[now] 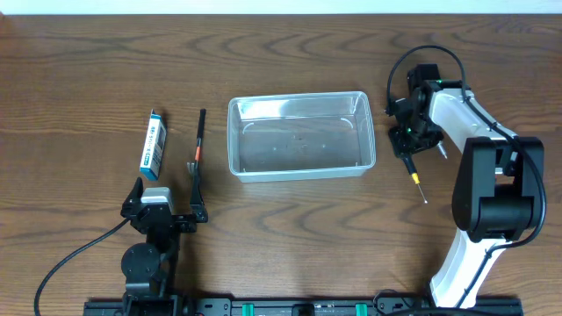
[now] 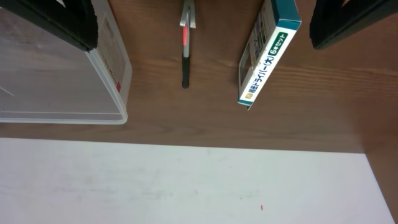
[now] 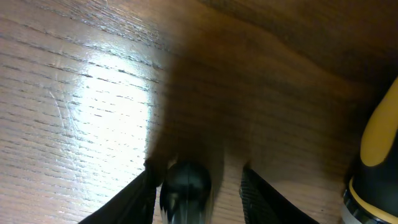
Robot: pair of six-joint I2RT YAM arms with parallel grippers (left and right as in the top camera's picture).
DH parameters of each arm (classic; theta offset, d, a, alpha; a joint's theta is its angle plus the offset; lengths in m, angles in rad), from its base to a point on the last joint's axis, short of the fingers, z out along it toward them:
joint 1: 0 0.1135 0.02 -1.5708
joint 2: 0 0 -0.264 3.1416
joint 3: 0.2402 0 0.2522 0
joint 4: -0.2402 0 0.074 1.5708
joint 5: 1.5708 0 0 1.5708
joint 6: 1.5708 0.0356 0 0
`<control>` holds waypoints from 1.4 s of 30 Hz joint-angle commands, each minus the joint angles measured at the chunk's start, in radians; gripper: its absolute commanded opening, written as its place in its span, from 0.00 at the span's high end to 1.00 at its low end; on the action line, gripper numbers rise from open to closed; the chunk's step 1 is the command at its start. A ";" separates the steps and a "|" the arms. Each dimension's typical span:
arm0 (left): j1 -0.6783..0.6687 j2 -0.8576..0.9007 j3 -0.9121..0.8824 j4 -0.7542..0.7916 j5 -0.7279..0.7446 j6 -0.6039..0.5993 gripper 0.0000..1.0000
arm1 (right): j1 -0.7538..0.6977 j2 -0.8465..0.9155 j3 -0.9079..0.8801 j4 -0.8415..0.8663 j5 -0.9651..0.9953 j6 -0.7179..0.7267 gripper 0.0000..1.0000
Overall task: Pack container
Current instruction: 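Lower the right gripper and grasp the black-handled screwdriver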
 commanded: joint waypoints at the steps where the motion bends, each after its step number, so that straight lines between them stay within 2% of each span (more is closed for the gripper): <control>1: -0.003 -0.003 -0.028 -0.018 -0.008 0.010 0.02 | 0.000 0.081 -0.031 0.002 0.155 0.045 0.54; 11: -0.003 -0.003 -0.028 -0.018 -0.008 0.010 0.02 | 0.000 0.081 -0.031 -0.051 0.191 0.132 0.58; 17: -0.003 -0.003 -0.028 -0.018 -0.008 0.010 0.02 | -0.001 0.081 -0.032 -0.046 0.162 0.142 0.58; 21: -0.003 -0.003 -0.028 -0.018 -0.008 0.010 0.02 | 0.000 0.081 -0.032 -0.052 0.122 0.188 0.54; 27: -0.003 -0.003 -0.028 -0.018 -0.008 0.010 0.02 | 0.000 0.081 -0.035 -0.061 0.116 0.253 0.55; 42: -0.003 -0.003 -0.028 -0.018 -0.008 0.010 0.02 | -0.007 0.081 -0.080 -0.031 0.105 0.355 0.66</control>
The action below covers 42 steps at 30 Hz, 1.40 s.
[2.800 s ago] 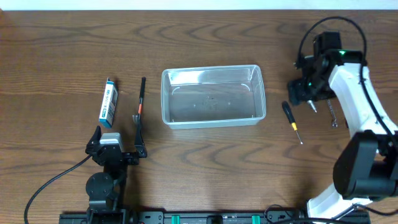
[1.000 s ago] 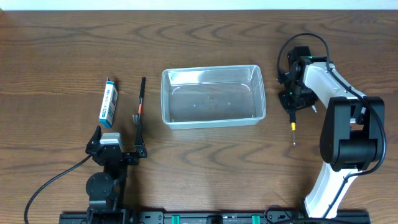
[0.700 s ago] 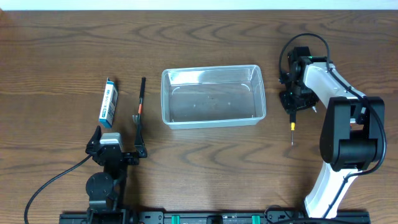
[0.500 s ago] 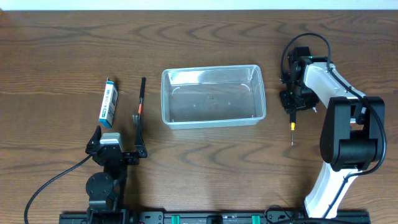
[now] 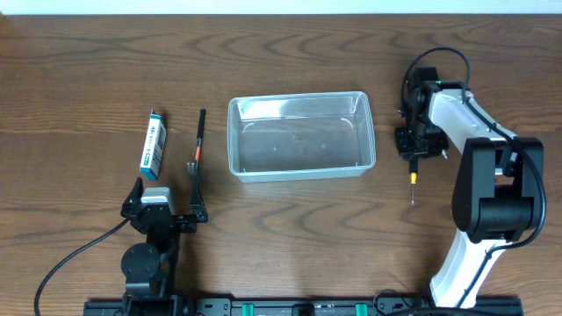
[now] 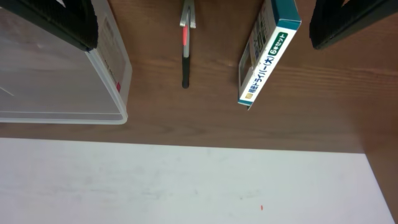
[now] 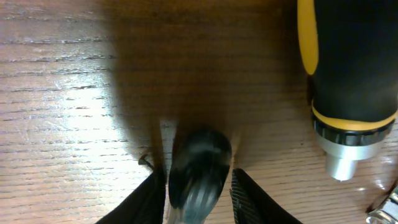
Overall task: Pack container
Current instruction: 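Lower the right gripper and grasp the black-handled screwdriver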
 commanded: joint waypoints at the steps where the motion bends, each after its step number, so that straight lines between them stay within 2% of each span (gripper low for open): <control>1: -0.003 -0.003 -0.028 -0.018 -0.008 0.010 0.02 | -0.009 0.085 -0.071 0.022 -0.006 0.051 0.67; 6: -0.003 -0.003 -0.028 -0.018 -0.008 0.010 0.02 | -0.009 0.085 -0.094 0.043 -0.010 0.061 0.71; 14: -0.003 -0.003 -0.028 -0.018 -0.008 0.010 0.02 | -0.009 0.085 -0.134 0.079 -0.010 0.061 0.84; 26: -0.003 -0.003 -0.028 -0.018 -0.008 0.010 0.02 | -0.014 0.076 -0.105 0.095 -0.010 0.056 0.99; 34: -0.003 -0.003 -0.028 -0.018 -0.008 0.010 0.02 | -0.014 0.031 -0.020 0.062 -0.010 0.039 0.99; 42: -0.003 -0.003 -0.028 -0.018 -0.008 0.010 0.02 | -0.013 -0.046 0.163 -0.051 -0.010 -0.003 0.99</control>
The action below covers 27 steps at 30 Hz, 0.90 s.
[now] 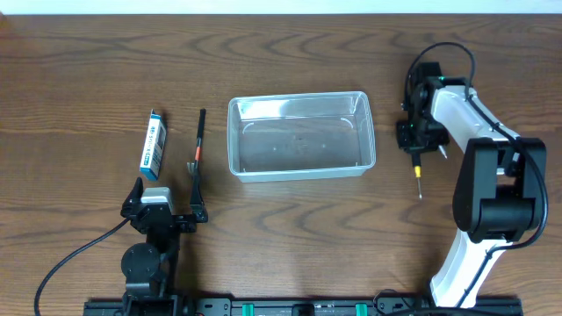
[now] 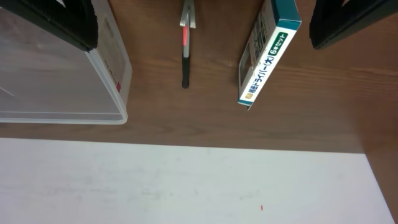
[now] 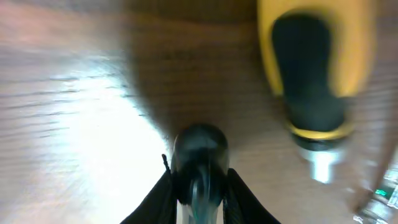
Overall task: Pack container
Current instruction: 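Lower the right gripper and grasp the black-handled screwdriver, then carry the screwdriver into the clear container and release it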
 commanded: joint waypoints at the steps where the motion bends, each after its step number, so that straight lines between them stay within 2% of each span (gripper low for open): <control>1: -0.003 -0.003 -0.028 -0.018 -0.008 0.010 0.02 | -0.006 -0.046 0.109 -0.027 0.006 -0.029 0.98; 13: -0.003 -0.003 -0.028 -0.018 -0.008 0.010 0.02 | 0.096 -0.130 0.434 -0.232 -0.048 -0.077 0.97; 19: -0.003 -0.003 -0.028 -0.018 -0.008 0.010 0.02 | 0.258 -0.135 0.520 -0.293 -0.110 -0.073 0.97; 27: -0.003 -0.003 -0.028 -0.018 -0.008 0.010 0.02 | 0.542 -0.135 0.532 -0.214 -0.083 -0.121 0.97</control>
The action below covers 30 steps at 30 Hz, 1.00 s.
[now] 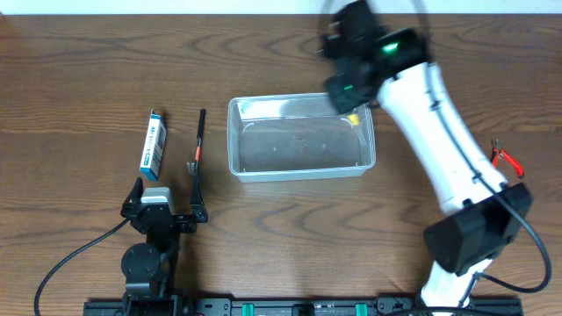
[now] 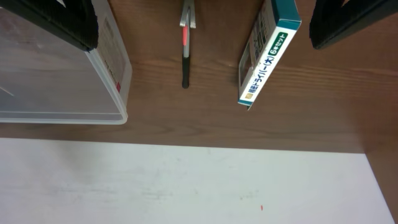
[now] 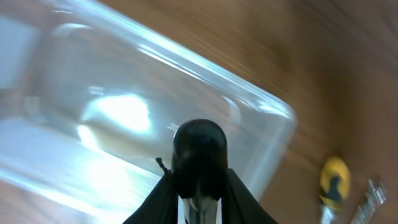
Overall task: Pack container
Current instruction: 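Carry the screwdriver into the clear container and release it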
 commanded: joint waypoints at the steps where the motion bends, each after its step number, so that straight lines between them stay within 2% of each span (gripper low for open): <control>1: -0.003 -0.003 -0.028 -0.018 -0.008 0.010 0.02 | 0.100 -0.016 0.025 0.028 0.026 -0.059 0.96; 6: -0.003 -0.003 -0.028 -0.018 -0.008 0.010 0.02 | 0.195 -0.016 0.025 0.064 0.083 -0.193 0.95; 9: -0.003 -0.003 -0.028 -0.018 -0.008 0.010 0.02 | 0.211 -0.011 0.025 0.072 0.079 -0.306 0.95; 13: -0.003 -0.003 -0.028 -0.018 -0.008 0.010 0.02 | 0.205 -0.002 0.024 0.072 0.079 -0.385 0.95; 18: -0.003 -0.003 -0.028 -0.018 -0.008 0.010 0.02 | 0.180 0.036 0.024 0.072 0.050 -0.428 0.99; 30: -0.003 -0.003 -0.028 -0.018 -0.008 0.010 0.02 | 0.167 0.256 0.024 0.071 0.038 -0.440 0.99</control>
